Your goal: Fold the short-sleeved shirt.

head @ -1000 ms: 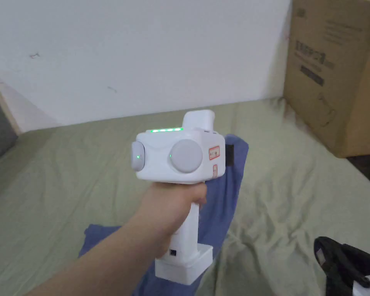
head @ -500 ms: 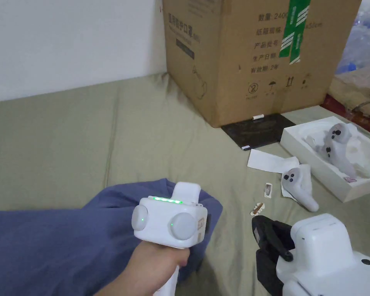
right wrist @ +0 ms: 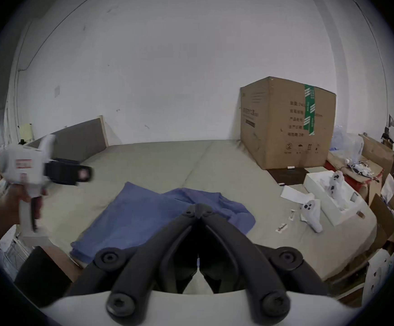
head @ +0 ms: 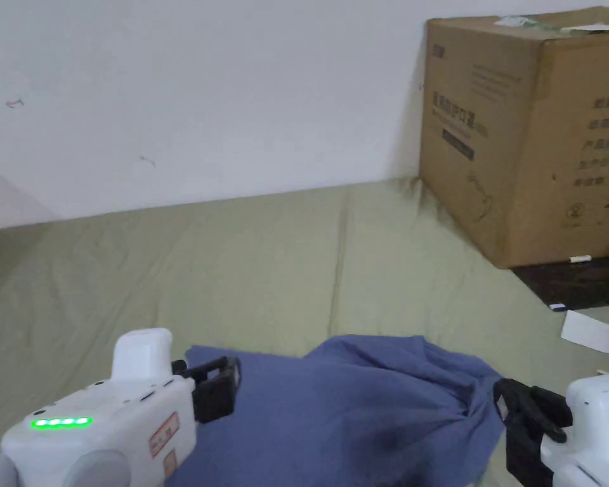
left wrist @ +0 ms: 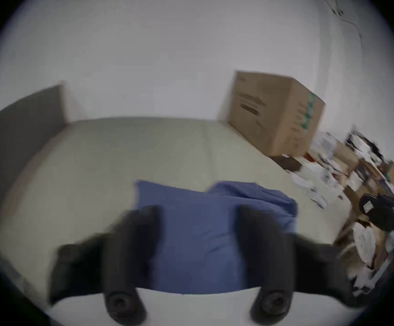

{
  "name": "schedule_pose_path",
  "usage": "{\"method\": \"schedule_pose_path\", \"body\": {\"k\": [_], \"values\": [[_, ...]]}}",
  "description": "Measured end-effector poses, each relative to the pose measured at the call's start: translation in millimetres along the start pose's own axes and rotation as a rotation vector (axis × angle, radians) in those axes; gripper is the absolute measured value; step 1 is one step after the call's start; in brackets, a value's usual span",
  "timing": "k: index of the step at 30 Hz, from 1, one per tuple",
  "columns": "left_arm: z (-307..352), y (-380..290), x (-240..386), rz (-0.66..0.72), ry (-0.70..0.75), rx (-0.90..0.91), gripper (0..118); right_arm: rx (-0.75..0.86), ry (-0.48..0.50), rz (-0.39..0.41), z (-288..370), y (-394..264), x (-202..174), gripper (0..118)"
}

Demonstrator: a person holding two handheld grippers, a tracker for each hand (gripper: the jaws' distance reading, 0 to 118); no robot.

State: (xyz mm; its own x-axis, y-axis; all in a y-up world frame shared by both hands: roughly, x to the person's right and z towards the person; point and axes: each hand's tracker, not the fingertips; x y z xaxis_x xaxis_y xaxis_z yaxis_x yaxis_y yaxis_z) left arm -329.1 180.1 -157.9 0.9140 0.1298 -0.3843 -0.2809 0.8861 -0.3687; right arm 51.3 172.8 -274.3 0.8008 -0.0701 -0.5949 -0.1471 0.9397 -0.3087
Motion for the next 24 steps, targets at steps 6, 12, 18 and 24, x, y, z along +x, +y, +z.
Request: {"method": "schedule_pose_path", "body": {"k": [6, 12, 18, 24], "values": [[92, -30, -67, 0.018, 0.208, 0.035, 0, -0.009, 0.062, -0.035, -25, 7, -40, 0], [93, -50, -80, 0.017, 0.198, -0.029, 0, -0.03, 0.12, -0.005, -33, 7, -60, 0], [30, -39, -71, -0.048, 0.065, -0.13, 0, -0.091, 0.126, -0.01, -44, 3, -46, 0], [-100, -11, -55, -0.118, 0.001, -0.249, 0, -0.132, 0.081, -0.057, -74, 3, -27, 0]]}}
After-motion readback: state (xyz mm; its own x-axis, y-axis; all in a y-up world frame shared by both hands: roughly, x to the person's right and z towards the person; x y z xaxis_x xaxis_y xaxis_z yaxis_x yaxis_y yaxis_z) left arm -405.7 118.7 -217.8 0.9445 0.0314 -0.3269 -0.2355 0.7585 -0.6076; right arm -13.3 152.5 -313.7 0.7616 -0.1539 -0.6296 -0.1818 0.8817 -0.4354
